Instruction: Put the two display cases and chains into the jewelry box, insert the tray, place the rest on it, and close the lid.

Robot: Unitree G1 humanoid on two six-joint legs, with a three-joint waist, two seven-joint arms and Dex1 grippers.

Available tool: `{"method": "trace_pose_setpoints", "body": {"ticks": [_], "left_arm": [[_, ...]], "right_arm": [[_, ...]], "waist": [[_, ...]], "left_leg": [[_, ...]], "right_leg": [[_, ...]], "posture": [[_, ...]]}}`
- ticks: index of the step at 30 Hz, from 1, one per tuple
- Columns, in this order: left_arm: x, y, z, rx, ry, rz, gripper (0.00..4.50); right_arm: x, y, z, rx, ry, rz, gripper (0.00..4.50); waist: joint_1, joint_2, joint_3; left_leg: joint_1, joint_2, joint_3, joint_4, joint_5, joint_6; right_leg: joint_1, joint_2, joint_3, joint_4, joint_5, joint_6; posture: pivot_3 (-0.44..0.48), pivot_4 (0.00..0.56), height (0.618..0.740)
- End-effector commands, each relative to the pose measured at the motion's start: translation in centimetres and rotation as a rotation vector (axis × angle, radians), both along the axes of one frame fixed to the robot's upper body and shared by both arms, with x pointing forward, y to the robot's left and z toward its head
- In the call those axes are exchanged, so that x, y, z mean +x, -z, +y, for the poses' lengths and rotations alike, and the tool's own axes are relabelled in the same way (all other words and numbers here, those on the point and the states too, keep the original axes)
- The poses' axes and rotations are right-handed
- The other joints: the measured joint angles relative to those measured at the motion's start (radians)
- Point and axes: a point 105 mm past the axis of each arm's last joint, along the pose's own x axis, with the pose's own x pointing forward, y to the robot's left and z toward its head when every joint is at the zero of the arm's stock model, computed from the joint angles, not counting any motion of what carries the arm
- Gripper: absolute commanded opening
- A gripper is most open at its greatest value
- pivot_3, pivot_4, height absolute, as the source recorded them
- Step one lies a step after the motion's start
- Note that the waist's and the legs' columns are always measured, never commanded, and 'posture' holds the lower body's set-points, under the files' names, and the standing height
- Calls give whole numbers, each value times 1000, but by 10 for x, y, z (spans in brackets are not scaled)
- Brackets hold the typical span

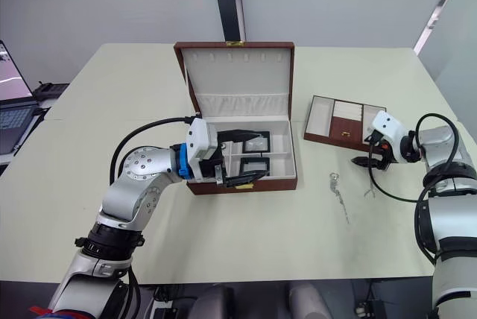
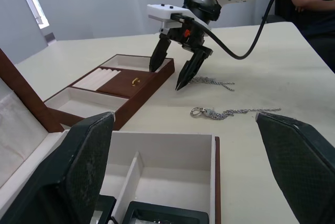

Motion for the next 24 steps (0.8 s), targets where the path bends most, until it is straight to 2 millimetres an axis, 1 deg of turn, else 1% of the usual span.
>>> {"method": "trace_pose_setpoints", "body": {"ticks": [1, 2, 5, 10, 11, 14, 21, 24], "left_arm": [[-5, -8, -3, -27, 6, -46, 4500], [-5, -8, -3, -28, 8, -47, 4500], [-7, -6, -5, -26, 16, -46, 4500], [-8, -6, -4, -18, 18, -49, 4500], [-8, -5, -3, -10, 15, -49, 4500], [-8, -8, 3, -16, -8, -49, 4500], [-11, -9, 10, -17, -37, -54, 4500], [-11, -8, 17, -7, -59, -57, 4500]], "right_arm": [[6, -14, 0, -3, 2, -54, 3277], [6, -14, 0, -3, 3, -54, 2898], [6, -14, 0, -7, 7, -57, 1996], [6, -15, -2, -9, 11, -61, 715], [6, -15, -2, -10, 9, -61, 463], [5, -18, -3, -9, 1, -65, 7], [3, -30, -5, 10, -21, -89, 7], [0, -39, -8, 24, -39, -94, 7]], "waist": [[1, 0, 0], [1, 0, 0], [1, 0, 0], [0, 0, 0], [0, 0, 0], [0, 0, 0], [0, 0, 0], [1, 0, 0]], "left_leg": [[0, 0, 0, 0, 0, 0], [0, 0, 0, 0, 0, 0], [0, 0, 0, 0, 0, 0], [0, 0, 0, 0, 0, 0], [0, 0, 0, 0, 0, 0], [0, 0, 0, 0, 0, 0], [0, 0, 0, 0, 0, 0], [0, 0, 0, 0, 0, 0]], "right_leg": [[0, 0, 0, 0, 0, 0], [0, 0, 0, 0, 0, 0], [0, 0, 0, 0, 0, 0], [0, 0, 0, 0, 0, 0], [0, 0, 0, 0, 0, 0], [0, 0, 0, 0, 0, 0], [0, 0, 0, 0, 0, 0], [0, 0, 0, 0, 0, 0]], "posture": [[0, 150, 740], [0, 150, 740], [0, 150, 740], [0, 150, 740], [0, 150, 740], [0, 150, 740], [0, 150, 740], [0, 150, 740]]}}
